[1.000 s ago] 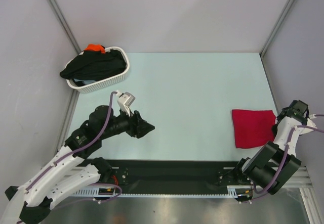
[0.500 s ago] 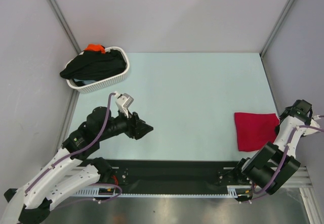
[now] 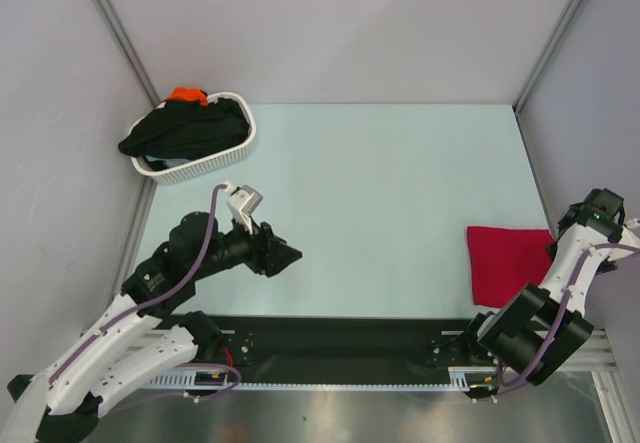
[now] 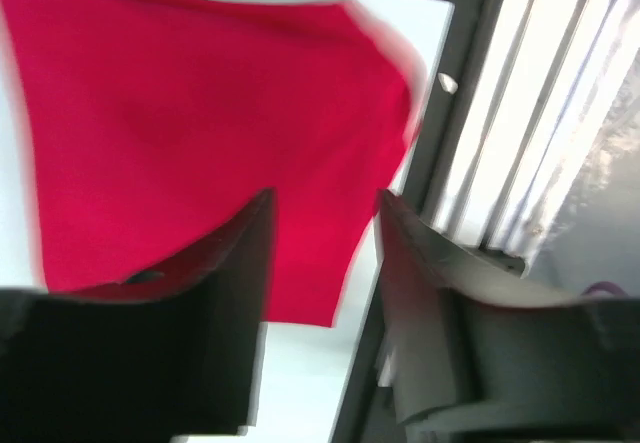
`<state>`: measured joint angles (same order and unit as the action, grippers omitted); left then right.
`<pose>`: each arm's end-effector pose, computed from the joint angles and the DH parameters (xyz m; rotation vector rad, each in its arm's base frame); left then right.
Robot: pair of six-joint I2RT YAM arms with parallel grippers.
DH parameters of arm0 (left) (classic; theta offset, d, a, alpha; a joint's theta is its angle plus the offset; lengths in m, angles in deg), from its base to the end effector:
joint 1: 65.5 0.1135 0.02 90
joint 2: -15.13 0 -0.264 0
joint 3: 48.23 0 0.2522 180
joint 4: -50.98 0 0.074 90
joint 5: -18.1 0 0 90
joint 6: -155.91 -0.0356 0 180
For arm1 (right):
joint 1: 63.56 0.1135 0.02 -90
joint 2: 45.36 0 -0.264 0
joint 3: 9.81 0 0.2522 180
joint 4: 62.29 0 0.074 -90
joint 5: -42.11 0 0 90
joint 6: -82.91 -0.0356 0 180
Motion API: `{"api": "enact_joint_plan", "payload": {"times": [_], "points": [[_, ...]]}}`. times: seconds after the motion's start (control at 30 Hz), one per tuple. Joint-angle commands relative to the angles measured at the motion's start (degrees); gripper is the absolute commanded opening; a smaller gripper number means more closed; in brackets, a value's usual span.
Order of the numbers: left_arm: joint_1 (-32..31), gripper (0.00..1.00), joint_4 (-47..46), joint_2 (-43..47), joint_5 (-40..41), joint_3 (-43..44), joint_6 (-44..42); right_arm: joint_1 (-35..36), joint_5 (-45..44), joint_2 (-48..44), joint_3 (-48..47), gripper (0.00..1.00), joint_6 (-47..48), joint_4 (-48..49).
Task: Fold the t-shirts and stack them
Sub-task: Neatly place the folded tshirt to the corner, then reset both grippers
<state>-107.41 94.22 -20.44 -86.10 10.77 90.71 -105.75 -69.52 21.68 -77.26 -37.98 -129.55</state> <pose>0.0974 -0.0992 0.3306 0.4787 1.9851 -0.9976 0.1478 -0.1516 0.2599 1.7062 2.1236 -0.5724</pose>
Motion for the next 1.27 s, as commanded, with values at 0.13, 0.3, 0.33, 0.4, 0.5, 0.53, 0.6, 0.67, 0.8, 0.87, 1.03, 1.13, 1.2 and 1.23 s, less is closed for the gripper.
{"api": "enact_joint_plan", "payload": {"times": [0.13, 0.3, 0.33, 0.4, 0.5, 0.53, 0.6, 0.67, 0.8, 0.87, 1.03, 1.13, 1.2, 1.23], "points": [[0.3, 0.63, -0.9, -0.6, -1.2, 2.0, 0.2, 9.2, -2.2, -4.3, -12.6, 1.00, 2.0, -3.1], [0.4, 0.63, -2.5, -0.9, -0.7, 0.1, 2.0, 34.6, -1.0, -2.6, -19.2, 1.00, -2.0, -1.3], [0.4, 0.63, -3.7, -0.9, -0.7, -0.4, 3.7, 39.9, -1.7, -2.4, -20.0, 1.00, -4.2, -0.3], [0.5, 0.64, -5.3, -0.4, -0.7, -2.2, 5.6, 55.5, -2.2, -0.5, -20.7, 1.00, -6.5, 2.8], [0.7, 0.68, -9.7, 2.1, -0.1, -5.4, 10.6, 70.3, 2.4, 2.5, -19.9, 1.00, -10.3, 7.7], [0.7, 0.68, -12.3, 3.1, 0.4, -6.5, 13.3, 74.0, 4.3, 3.0, -18.7, 1.00, -10.9, 9.8], [0.8, 0.70, -14.8, 6.6, 1.5, -10.2, 16.5, 79.2, 8.2, 3.1, -13.7, 1.00, -14.6, 15.3], [0.9, 0.72, -17.4, 9.3, 3.8, -14.7, 21.6, 83.8, 12.7, 0.6, -5.3, 1.00, -16.9, 20.6], [0.9, 0.77, -21.3, 21.7, 7.6, -24.8, 34.7, 85.4, 22.6, -13.2, 13.8, 1.00, -23.0, 40.2], [0.9, 0.79, -22.5, 27.9, 10.1, -31.4, 39.1, 85.4, 26.4, -18.8, 20.7, 1.00, -24.5, 45.4], [0.9, 0.84, -23.5, 42.4, 11.8, -40.7, 48.1, 84.4, 28.0, -34.6, 34.1, 1.00, -27.5, 47.3], [0.8, 0.85, -35.9, 37.4, 6.3, -44.0, 49.6, 83.6, 27.2, -44.6, 40.7, 1.00, -31.8, 46.2], [0.8, 0.85, -56.2, 37.9, 5.5, -53.3, 58.4, 81.2, 30.3, -51.4, 43.7, 1.00, -35.6, 47.9], [0.8, 0.87, -59.2, 38.5, 6.0, -56.1, 60.8, 80.1, 32.7, -53.8, 45.9, 1.00, -36.3, 48.9]]}}
